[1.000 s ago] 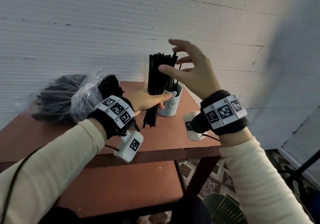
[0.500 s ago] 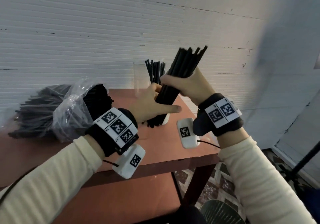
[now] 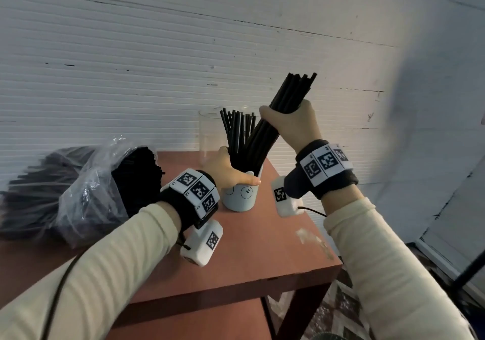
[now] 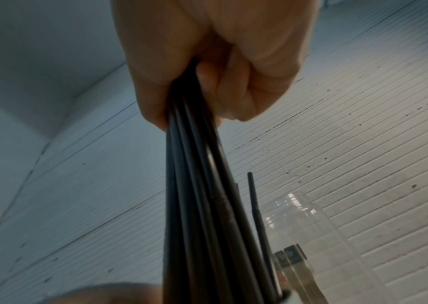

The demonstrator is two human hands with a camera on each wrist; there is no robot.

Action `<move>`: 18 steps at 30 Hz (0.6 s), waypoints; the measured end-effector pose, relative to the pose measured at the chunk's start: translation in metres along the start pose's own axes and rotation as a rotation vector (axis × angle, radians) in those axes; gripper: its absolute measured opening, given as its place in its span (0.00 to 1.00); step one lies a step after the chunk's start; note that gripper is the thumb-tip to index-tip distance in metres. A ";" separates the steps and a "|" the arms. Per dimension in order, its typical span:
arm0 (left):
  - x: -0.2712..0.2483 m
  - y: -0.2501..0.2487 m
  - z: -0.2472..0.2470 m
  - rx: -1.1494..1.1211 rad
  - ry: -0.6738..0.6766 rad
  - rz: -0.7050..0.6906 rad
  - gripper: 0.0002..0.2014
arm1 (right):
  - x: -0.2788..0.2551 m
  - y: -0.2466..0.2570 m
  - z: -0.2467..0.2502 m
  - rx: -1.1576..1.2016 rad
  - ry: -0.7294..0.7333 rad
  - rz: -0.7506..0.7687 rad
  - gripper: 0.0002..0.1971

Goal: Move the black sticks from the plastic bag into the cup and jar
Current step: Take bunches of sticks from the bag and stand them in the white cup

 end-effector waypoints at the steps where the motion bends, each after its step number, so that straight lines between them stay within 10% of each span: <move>1: 0.003 0.002 0.001 0.006 0.003 -0.001 0.55 | 0.002 -0.002 -0.003 -0.026 0.010 0.001 0.14; 18: 0.025 0.015 -0.001 -0.069 -0.037 -0.047 0.55 | 0.010 -0.020 -0.039 -0.253 0.291 -0.086 0.25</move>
Point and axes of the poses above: each hand's wrist, its own x-axis towards the middle knuckle, its own z-axis out of the back of the hand, y = z × x, the point moved 3 cm from there along x, towards the middle knuckle, and after that the axes turned 11 degrees about -z, right-handed, at the moved point
